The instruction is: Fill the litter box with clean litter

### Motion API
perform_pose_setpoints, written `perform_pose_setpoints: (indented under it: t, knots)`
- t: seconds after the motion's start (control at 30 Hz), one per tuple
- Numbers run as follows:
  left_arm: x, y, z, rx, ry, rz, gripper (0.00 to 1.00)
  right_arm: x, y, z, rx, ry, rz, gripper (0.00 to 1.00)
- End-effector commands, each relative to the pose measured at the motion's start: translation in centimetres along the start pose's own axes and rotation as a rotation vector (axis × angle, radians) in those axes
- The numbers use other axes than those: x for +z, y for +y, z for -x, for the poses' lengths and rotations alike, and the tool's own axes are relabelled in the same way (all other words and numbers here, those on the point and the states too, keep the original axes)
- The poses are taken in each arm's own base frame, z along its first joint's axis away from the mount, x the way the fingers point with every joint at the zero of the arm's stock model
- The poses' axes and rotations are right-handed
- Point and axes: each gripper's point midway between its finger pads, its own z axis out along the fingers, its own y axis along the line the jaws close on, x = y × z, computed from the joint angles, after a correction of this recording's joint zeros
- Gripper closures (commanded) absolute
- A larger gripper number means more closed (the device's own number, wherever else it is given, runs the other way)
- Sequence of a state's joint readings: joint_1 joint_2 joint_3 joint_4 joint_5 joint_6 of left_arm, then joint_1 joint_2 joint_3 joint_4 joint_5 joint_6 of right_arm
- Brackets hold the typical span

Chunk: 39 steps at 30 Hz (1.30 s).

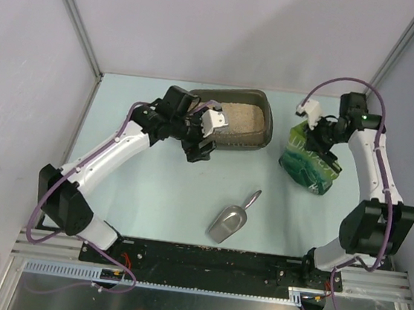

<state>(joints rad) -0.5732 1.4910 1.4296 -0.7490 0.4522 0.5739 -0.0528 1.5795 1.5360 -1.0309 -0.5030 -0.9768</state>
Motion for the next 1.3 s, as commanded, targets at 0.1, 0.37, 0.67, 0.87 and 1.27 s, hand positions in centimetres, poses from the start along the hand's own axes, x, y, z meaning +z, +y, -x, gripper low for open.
perform_pose_setpoints:
  t: [0.1, 0.37, 0.67, 0.87, 1.27]
  knots:
    - [-1.0, 0.2, 1.4, -0.029, -0.052, 0.005, 0.14, -0.2, 7.6, 9.0, -0.249, -0.181, 0.106, 1.0]
    - [-4.1, -0.9, -1.6, 0.025, -0.041, 0.067, 0.11, 1.9, 14.4, 15.2, -0.373, -0.262, 0.288, 1.0]
    - [-7.0, -2.4, -5.1, 0.077, -0.025, 0.153, 0.09, 4.1, 19.7, 21.8, -0.476, -0.353, 0.419, 1.0]
    - [-8.4, -2.6, -5.9, 0.129, -0.024, 0.205, 0.09, 6.0, 22.9, 25.7, -0.526, -0.409, 0.486, 1.0]
    - [-8.9, -3.3, -6.2, 0.163, -0.045, 0.204, 0.09, 6.8, 23.9, 29.7, -0.515, -0.453, 0.457, 0.73]
